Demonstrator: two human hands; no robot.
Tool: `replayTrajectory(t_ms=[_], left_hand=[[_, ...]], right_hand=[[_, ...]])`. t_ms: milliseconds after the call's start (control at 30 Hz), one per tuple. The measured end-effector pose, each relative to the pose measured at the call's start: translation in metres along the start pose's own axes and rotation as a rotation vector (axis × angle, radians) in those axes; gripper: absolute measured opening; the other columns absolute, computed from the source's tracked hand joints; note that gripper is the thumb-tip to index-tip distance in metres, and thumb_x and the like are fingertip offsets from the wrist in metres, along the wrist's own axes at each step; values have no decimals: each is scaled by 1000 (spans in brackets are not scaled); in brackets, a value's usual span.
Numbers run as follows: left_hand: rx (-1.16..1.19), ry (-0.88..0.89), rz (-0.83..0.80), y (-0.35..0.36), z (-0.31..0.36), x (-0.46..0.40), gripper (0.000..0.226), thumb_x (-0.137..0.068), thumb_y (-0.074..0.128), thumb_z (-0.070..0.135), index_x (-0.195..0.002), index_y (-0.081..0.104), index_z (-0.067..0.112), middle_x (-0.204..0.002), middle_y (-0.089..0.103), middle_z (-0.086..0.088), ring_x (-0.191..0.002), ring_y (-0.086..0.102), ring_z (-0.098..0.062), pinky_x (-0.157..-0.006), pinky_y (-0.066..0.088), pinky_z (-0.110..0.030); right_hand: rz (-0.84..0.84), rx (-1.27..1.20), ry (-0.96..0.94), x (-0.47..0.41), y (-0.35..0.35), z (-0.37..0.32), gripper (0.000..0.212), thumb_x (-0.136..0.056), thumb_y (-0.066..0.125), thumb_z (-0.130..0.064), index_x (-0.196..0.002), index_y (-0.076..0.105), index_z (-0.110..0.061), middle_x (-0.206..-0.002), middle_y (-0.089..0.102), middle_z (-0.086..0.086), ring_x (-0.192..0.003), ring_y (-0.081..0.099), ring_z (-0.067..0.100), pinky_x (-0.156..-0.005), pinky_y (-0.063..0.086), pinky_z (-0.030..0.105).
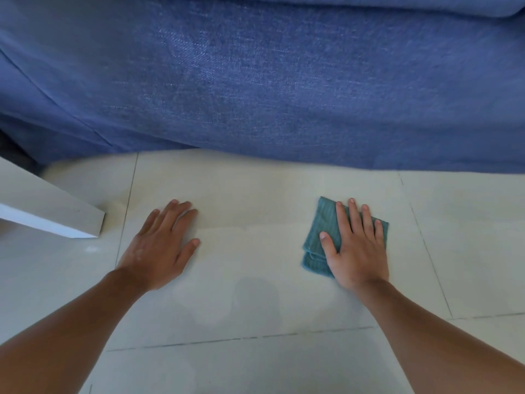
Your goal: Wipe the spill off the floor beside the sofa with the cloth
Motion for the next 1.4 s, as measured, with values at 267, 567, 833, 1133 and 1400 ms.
replayTrajectory(t_ms=[267, 567, 833, 1133, 1400], left_hand=[[45, 5, 31, 15, -9, 0, 60, -95, 37, 46, -147, 36, 15, -154, 35, -6, -150, 20, -25, -121, 17, -50], [103, -10, 56, 19, -12, -1, 67, -97, 35, 48, -153, 27, 13, -162, 26, -3, -152, 9, -18, -122, 13, -47], [158, -112, 73, 14, -47, 41, 68, -98, 35, 49, -154, 23, 13, -162, 24, -2, -152, 6, -17, -123, 12, -47], [109, -246, 39, 14, -87, 106, 66, -100, 33, 48, -155, 21, 14, -163, 22, -1, -152, 6, -15, -123, 8, -44], [94, -273, 12, 4, -88, 107, 57, -101, 28, 37, -152, 28, 13, -161, 27, -3, -151, 16, -18, -122, 11, -41]], right_hand=[[17, 5, -8, -46, -6, -12, 76, -99, 21, -61, -164, 9, -22, -173, 6, 3, -158, 2, 28, -127, 5, 50], [3, 45, -44, -68, -6, -33, 79, -96, 12, -63, -164, 7, -22, -173, 4, 6, -158, 1, 30, -127, 5, 52], [-7, 41, -242, -83, -1, -157, 80, -96, 14, -66, -163, 11, -22, -173, 7, 8, -158, 1, 31, -127, 2, 53], [-57, -64, -515, -63, 13, -328, 82, -95, 16, -67, -164, 10, -24, -173, 3, 6, -158, -4, 30, -127, -1, 53], [-77, -95, -621, -24, 21, -329, 79, -97, 21, -65, -163, 12, -23, -173, 5, 6, -158, 0, 30, -127, 2, 53]])
Point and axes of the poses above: each hand's wrist, its own x-axis away from the middle knuckle, its own y-axis out of the palm, z = x × y, the point moved 6 cm from there along -x, towards the middle knuckle
